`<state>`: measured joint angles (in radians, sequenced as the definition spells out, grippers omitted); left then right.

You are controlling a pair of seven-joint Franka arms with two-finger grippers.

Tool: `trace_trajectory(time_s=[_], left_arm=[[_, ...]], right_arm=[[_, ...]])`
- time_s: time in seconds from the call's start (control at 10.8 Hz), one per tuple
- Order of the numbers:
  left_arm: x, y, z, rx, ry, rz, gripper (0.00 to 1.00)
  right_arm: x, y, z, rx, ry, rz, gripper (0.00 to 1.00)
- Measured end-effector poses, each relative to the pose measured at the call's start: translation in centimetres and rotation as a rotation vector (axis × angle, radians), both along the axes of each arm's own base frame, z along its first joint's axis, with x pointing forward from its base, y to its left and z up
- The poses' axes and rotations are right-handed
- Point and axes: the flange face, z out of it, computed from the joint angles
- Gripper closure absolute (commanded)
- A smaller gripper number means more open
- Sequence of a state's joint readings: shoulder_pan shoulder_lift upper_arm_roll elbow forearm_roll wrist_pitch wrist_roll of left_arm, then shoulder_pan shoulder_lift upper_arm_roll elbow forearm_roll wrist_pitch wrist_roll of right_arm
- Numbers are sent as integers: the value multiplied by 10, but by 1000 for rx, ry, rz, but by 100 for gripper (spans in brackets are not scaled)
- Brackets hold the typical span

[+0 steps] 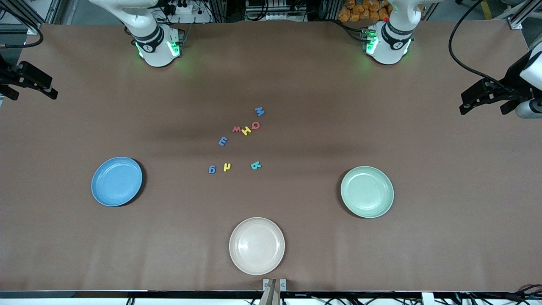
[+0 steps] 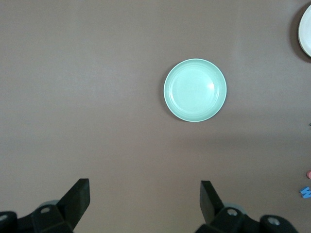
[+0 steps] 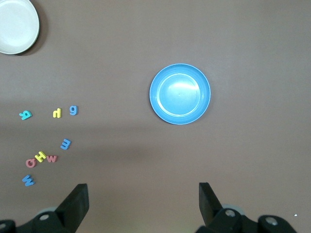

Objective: Sort upper and lower case letters into plates
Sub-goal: 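Move the left gripper from rest over the foam letters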

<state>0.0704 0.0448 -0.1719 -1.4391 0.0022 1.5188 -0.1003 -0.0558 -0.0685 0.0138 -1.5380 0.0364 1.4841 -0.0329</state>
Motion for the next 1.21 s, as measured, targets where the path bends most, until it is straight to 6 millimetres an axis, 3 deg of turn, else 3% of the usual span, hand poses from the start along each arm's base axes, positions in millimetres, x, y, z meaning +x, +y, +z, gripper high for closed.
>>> trace_trajectory(time_s=[0.56,0.84,0.93,1.21], left_arm=[[0,0,-1,0,2,0,0],[5,-3,-13,-5,25,-8,0],[8,-15,-22,-19,43,-27,0],[16,-96,-55,-39,65,-29,0]], right_arm=[[0,1,0,0,1,1,0],[0,1,0,0,1,1,0],[0,1,0,0,2,1,0],[0,0,-1,0,3,0,0]])
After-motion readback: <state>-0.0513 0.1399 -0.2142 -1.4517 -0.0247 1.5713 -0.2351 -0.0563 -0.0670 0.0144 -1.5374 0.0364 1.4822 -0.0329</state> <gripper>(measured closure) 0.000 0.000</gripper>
